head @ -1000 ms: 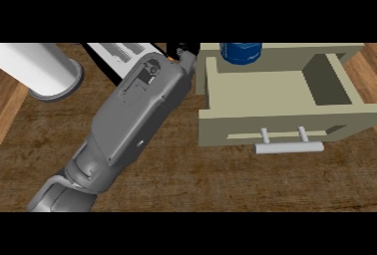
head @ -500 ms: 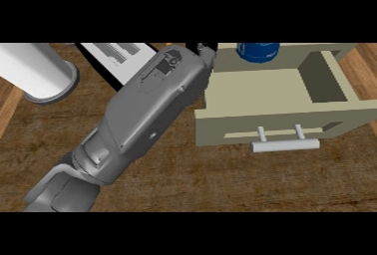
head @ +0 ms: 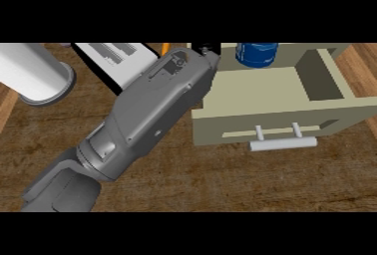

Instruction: Pick up the can, place it into the drawer and close the drawer

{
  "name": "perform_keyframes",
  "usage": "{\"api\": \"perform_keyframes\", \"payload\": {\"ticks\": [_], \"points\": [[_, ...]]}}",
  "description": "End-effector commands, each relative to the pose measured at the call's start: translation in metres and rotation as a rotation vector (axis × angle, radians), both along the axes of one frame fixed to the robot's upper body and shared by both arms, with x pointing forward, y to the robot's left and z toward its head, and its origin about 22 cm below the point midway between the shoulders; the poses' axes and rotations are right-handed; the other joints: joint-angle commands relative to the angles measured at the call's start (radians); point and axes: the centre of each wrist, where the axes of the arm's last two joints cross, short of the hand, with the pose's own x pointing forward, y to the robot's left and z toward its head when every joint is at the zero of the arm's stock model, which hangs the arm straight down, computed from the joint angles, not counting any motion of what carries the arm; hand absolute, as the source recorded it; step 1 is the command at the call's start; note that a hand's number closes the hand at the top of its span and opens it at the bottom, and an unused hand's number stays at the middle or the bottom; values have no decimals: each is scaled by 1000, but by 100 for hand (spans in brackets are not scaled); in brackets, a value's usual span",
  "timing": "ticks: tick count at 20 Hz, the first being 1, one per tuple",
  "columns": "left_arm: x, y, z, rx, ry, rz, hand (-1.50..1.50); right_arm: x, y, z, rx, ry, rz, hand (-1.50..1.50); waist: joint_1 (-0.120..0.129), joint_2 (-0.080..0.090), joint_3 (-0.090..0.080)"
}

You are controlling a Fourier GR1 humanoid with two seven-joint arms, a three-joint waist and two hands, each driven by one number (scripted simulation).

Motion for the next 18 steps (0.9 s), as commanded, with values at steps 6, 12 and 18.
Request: {"api": "perform_keyframes", "payload": {"ticks": [6, 12, 18], "points": [[5, 1, -18, 73, 24, 56, -150, 4, 3, -6, 3, -3, 25, -150, -18, 7, 1], [8, 7, -31, 75, 19, 116, -150, 5, 4, 5, -1, -4, 28, -150, -25, 9, 0], [0, 0, -34, 71, 33, 118, -150, 13, 1, -2, -9, -16, 14, -150, -32, 8, 1]]}}
